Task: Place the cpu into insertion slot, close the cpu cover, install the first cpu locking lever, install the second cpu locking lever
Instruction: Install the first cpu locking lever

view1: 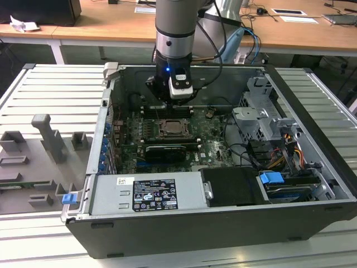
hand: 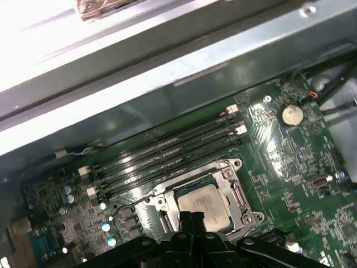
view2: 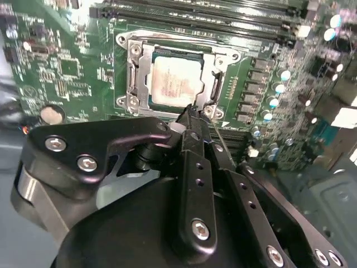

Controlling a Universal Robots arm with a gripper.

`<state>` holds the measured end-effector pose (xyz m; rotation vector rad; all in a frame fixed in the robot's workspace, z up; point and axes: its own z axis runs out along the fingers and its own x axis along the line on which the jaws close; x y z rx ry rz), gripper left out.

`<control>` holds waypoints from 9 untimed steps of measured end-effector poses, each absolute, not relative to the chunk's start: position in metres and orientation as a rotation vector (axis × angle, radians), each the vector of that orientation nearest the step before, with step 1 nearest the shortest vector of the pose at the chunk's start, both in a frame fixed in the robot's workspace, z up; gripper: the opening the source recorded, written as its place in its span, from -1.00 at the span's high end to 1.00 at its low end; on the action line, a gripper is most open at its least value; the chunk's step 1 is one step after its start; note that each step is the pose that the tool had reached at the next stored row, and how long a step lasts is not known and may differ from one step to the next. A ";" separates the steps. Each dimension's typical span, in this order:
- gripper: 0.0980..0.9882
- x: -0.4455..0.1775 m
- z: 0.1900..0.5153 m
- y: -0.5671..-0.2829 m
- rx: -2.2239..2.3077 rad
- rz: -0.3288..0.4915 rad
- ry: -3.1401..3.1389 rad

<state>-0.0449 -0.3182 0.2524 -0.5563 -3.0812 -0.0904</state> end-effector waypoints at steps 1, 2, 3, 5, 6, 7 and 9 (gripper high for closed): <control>0.98 -0.045 0.252 -0.318 -0.492 -0.090 -3.091; 0.98 -0.045 0.252 -0.318 -0.441 -0.089 -3.098; 0.98 -0.045 0.252 -0.318 -0.414 -0.089 -3.101; 0.98 -0.045 0.252 -0.318 -0.336 -0.089 -3.109; 0.98 -0.045 0.252 -0.318 -0.291 -0.088 -3.113; 0.98 -0.045 0.252 -0.318 -0.262 -0.088 -3.115; 0.98 -0.045 0.252 -0.318 -0.204 -0.088 -3.118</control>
